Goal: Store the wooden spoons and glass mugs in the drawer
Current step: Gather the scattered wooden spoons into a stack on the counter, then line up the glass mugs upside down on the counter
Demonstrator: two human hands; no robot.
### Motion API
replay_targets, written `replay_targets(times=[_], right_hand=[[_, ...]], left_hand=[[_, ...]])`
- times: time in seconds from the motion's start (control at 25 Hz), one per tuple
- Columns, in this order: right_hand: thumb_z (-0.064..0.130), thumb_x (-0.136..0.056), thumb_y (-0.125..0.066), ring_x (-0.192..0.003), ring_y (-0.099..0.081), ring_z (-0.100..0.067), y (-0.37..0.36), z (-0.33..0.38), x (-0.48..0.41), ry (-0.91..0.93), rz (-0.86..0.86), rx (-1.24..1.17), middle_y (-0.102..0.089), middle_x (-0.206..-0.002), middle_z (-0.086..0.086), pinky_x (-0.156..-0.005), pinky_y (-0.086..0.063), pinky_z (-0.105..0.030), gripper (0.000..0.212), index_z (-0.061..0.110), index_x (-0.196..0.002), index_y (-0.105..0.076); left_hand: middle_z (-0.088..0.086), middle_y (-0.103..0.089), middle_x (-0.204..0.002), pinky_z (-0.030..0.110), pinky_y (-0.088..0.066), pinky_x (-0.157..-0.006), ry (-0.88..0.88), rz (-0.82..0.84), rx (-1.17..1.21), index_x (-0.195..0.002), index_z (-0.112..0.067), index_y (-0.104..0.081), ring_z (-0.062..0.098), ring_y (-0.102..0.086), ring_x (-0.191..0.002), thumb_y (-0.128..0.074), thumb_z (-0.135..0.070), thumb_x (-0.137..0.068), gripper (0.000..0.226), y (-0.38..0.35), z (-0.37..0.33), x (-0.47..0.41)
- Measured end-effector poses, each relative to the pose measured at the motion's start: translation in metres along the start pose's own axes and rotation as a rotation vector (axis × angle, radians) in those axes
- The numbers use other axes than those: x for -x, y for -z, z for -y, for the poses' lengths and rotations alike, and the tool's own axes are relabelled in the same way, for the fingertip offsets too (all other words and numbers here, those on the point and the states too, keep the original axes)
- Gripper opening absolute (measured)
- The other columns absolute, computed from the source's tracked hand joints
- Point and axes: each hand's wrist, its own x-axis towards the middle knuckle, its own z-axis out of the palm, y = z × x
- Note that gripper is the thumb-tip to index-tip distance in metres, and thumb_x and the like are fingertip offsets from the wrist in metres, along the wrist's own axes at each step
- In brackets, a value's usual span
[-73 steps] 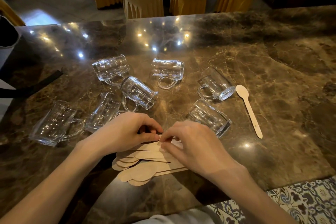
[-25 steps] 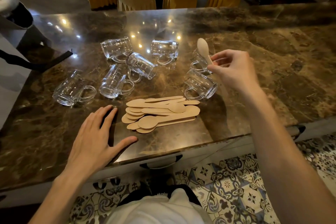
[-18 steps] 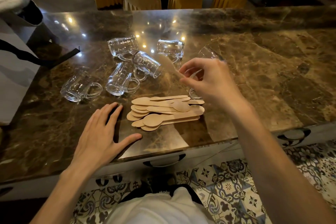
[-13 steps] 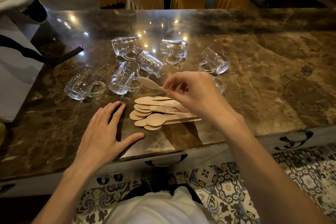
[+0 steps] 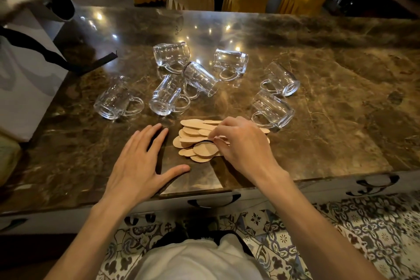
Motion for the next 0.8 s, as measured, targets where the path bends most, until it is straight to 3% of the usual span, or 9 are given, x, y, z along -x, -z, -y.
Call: replay_targets(times=[0.52, 0.68, 0.8], right_hand=[[0.029, -0.085, -0.066, -0.088, -0.062, -0.014, 0.007, -0.002, -0.006, -0.005, 0.011, -0.041, -0.069, -0.096, 0.006, -0.079, -0.048, -0.031, 0.014, 0.024, -0.097, -0.072], [0.032, -0.083, -0.068, -0.079, -0.059, -0.007, 0.024, -0.004, -0.036, -0.024, -0.06, -0.079, -0.069, -0.094, 0.006, -0.076, -0.05, -0.028, 0.017, 0.024, -0.097, -0.071], [0.037, -0.081, -0.069, -0.08, -0.056, -0.006, 0.034, -0.009, -0.072, -0.06, -0.064, -0.066, -0.069, -0.098, 0.005, -0.074, -0.049, -0.026, 0.028, 0.023, -0.105, -0.067]], left_hand=[[-0.001, -0.025, -0.154, 0.031, -0.006, -0.116, -0.002, -0.007, 0.051, -0.146, -0.018, -0.028, 0.014, -0.018, -0.142, -0.019, -0.086, -0.072, 0.101, 0.001, 0.001, 0.001], [-0.006, -0.021, -0.155, 0.026, -0.002, -0.114, -0.012, -0.003, 0.157, -0.146, -0.024, -0.027, 0.002, -0.008, -0.139, -0.015, -0.081, -0.076, 0.091, 0.003, 0.005, 0.0], [-0.011, -0.03, -0.15, 0.025, -0.013, -0.111, -0.007, -0.012, 0.252, -0.141, -0.026, -0.036, -0.003, -0.016, -0.133, -0.023, -0.077, -0.081, 0.08, 0.011, 0.008, -0.004]])
